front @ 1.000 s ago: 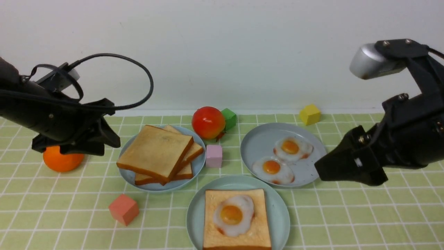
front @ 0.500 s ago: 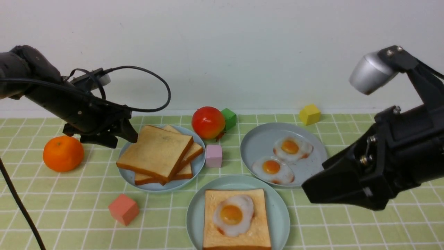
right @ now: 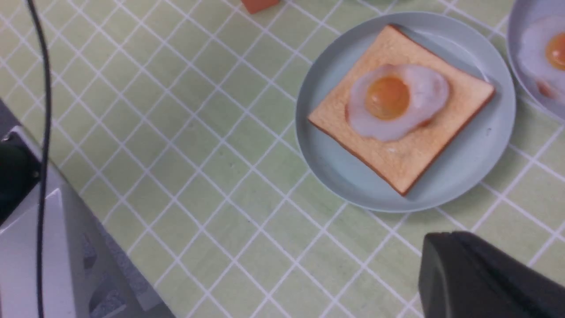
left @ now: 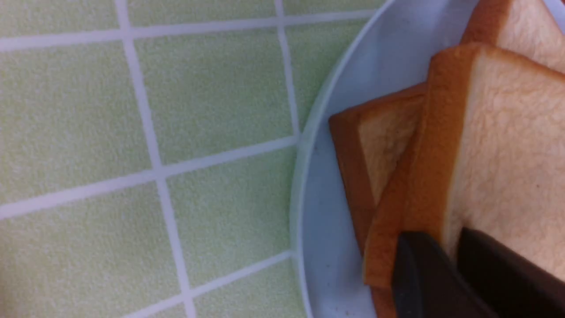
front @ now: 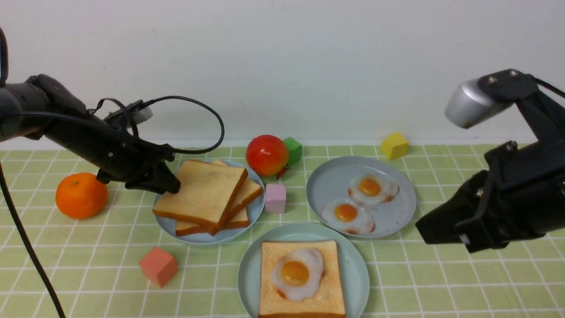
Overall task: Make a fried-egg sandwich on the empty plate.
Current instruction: Use the left arm to grab a slice of bread, then use the left arm to place a slice of bread on the fried egg in the middle
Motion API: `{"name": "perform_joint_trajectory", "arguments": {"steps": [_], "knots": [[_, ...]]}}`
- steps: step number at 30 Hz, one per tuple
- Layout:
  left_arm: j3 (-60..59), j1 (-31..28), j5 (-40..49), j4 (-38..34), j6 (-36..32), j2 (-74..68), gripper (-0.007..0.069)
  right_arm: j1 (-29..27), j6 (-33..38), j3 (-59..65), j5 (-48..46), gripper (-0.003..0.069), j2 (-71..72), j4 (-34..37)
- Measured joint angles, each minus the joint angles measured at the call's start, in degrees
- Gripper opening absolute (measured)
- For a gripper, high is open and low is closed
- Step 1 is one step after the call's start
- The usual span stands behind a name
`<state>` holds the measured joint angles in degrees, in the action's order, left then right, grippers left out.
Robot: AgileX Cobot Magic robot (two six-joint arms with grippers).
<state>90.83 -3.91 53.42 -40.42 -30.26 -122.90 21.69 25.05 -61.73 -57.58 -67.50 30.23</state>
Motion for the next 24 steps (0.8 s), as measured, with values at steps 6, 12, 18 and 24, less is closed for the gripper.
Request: {"name": "perform_joint_trajectory", "arguments": {"steps": [6, 12, 18, 24], "knots": [[0.0, 0.0, 5.7, -1.5, -0.3, 3.0, 0.0025, 0.0, -3.8, 0.0, 0.1, -0.0009, 0.1, -3.1], [-1.2, 2.8, 13.7, -10.6, -1.4, 8.3, 0.0025, 0.0, -4.2, 0.0, 0.1, -0.0006, 0.1, -3.2], [-10.9, 11.0, 12.6, -17.5, -1.5, 12.9, 0.0025, 0.0, -6.0, 0.0, 0.0, -0.0003, 0.1, -3.7], [-24.3, 15.1, -1.4, -18.7, -1.5, 17.1, 0.0024, 0.0, -6.7, 0.0, -0.7, 0.0001, 0.1, -4.7]]}}
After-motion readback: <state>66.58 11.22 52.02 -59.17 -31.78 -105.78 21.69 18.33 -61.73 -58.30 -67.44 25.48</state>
